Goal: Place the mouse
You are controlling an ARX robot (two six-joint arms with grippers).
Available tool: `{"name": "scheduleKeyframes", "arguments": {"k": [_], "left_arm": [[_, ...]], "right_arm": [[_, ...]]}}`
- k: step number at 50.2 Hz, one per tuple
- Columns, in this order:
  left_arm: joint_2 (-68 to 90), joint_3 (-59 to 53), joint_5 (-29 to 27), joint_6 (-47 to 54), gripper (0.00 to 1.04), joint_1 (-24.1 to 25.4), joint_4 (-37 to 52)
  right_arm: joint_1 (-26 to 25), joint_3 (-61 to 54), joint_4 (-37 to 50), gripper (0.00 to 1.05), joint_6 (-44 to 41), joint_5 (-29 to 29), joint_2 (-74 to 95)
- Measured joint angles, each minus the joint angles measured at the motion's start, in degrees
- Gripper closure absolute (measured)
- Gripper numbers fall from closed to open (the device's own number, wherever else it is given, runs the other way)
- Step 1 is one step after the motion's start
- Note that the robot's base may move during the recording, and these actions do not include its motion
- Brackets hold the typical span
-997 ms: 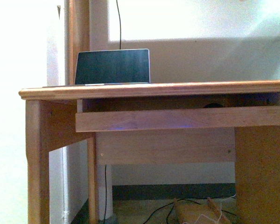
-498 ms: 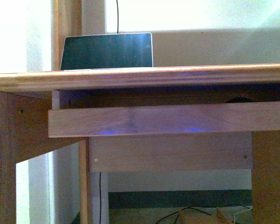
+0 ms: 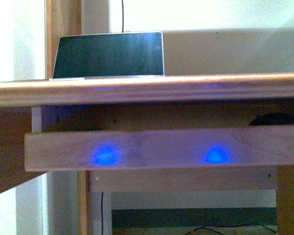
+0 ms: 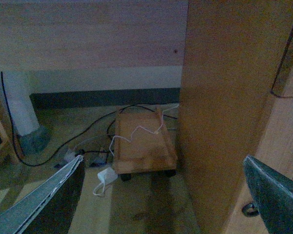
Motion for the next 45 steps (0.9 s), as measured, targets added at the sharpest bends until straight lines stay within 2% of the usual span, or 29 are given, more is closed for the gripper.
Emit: {"name": "scheduleKeyframes", "arguments": {"k": [45], "left_arm": [[0.0, 0.0, 0.0, 0.0, 0.08, 0.0, 0.0]], "right_arm": [[0.0, 0.0, 0.0, 0.07, 0.0, 0.0, 0.0]]}}
